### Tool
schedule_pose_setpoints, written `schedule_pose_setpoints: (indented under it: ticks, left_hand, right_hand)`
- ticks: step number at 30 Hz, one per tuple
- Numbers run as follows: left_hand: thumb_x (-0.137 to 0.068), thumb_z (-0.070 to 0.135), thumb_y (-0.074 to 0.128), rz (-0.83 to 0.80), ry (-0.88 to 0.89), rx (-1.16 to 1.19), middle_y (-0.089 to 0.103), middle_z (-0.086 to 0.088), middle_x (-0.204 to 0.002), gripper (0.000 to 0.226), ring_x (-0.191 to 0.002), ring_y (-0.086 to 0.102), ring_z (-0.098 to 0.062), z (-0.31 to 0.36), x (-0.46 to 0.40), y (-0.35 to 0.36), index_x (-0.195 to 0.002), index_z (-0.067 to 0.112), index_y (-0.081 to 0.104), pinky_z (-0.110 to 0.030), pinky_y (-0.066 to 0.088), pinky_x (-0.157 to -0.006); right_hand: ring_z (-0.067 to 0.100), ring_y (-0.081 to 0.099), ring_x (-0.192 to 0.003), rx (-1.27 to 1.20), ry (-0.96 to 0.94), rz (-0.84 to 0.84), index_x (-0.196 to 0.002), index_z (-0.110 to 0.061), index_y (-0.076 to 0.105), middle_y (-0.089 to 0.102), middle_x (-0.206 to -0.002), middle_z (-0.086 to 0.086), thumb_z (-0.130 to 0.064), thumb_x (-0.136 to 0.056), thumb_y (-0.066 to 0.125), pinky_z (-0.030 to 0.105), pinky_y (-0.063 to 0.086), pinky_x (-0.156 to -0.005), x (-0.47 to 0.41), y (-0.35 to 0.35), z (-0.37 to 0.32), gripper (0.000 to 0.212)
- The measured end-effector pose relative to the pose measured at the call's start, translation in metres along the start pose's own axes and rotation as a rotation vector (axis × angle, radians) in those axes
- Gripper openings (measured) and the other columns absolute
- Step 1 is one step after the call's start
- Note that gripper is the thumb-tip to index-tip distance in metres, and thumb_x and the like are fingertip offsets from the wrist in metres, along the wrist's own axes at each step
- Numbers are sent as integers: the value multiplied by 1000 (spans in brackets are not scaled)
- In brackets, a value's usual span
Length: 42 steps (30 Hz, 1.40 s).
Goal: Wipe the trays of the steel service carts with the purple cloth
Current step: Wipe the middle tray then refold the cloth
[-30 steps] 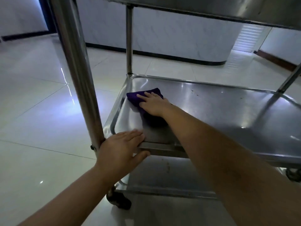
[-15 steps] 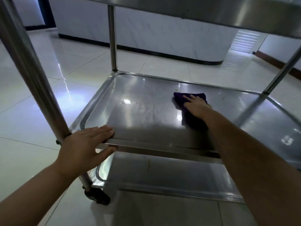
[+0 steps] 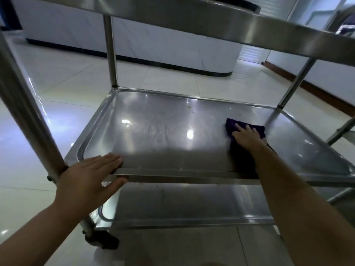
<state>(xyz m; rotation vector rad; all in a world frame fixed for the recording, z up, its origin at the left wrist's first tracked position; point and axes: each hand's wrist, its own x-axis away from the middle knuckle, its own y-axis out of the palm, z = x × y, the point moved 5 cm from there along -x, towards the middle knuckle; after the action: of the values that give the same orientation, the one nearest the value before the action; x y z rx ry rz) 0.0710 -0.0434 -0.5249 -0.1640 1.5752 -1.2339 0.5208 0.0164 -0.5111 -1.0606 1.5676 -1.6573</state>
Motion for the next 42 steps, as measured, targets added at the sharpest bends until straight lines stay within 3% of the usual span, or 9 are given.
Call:
schedule_pose_setpoints:
  ticks: [4, 9, 14, 18, 26, 31, 34, 38, 42]
  left_hand:
    - [-85, 55, 45, 45, 21, 14, 71, -6, -104, 57, -96, 68, -23, 2, 0, -4, -102, 10, 75, -33, 45, -85]
    - [-82, 53, 48, 40, 16, 7, 72, -5, -102, 53, -95, 69, -19, 0, 2, -8, -100, 12, 75, -32, 42, -87]
    - [-85, 57, 44, 1, 13, 7, 72, -4, -102, 56, -95, 69, -19, -3, 2, -10, -101, 13, 75, -33, 43, -88]
    - [-92, 64, 30, -23, 27, -8, 72, -4, -101, 69, -93, 70, -19, -3, 1, -13, -101, 13, 75, -30, 42, -86]
    - [-86, 59, 41, -87, 40, -24, 71, -5, -106, 59, -96, 69, -22, -2, 5, -10, -106, 13, 74, -31, 44, -85]
    - [-91, 67, 23, -96, 18, -24, 70, -7, -109, 75, -97, 69, -26, -3, 7, -5, -110, 13, 71, -40, 53, -77]
    - [-92, 66, 25, -67, 33, -17, 70, -9, -108, 74, -94, 69, -29, 0, 7, -6, -108, 11, 72, -40, 53, -75]
    - [-92, 65, 25, -55, 39, -17, 70, -11, -107, 76, -94, 69, -30, 4, 7, -6, -108, 8, 72, -41, 53, -74]
    - [-92, 61, 28, -10, 32, -23, 71, -12, -105, 72, -94, 69, -29, 5, 10, -9, -105, 6, 72, -41, 52, -77]
  right_hand:
    - [27, -1, -148, -126, 4, 4, -152, -40, 14, 2, -162, 1, -44, -99, 29, 55, 3, -115, 38, 1, -50, 56]
    - [29, -2, -148, -125, -162, -36, -152, -39, 11, 3, -162, 4, -45, -99, 27, 59, 2, -114, 73, 9, -151, 57]
    - [30, -9, -148, -83, -445, -89, -153, -39, 5, -7, -162, 5, -46, -100, 26, 59, -3, -114, 119, 19, -249, 57]
    - [27, -8, -148, -21, -684, -107, -152, -41, 5, -6, -162, 2, -44, -101, 28, 56, -2, -115, 149, 29, -280, 55]
    - [19, -2, -149, -32, -721, -101, -150, -36, 26, 5, -162, -8, -42, -98, 31, 51, 10, -118, 125, 32, -200, 52]
    - [30, 4, -148, 89, -460, -24, -141, -21, 46, 5, -162, 1, -26, -104, 36, 50, 10, -119, 94, 11, -85, 39]
    - [33, 6, -148, 319, -363, 1, -143, -18, 42, 1, -162, 9, -16, -103, 39, 45, 11, -119, 91, 5, -23, 41]
    - [25, 7, -148, 169, -179, 26, -140, -27, 47, 8, -162, -4, -25, -102, 39, 52, 18, -117, 104, 16, 17, 39]
    - [16, 14, -147, -113, -63, 198, -141, -39, 43, 21, -159, -11, -33, -100, 34, 49, 16, -115, 147, 23, -12, 43]
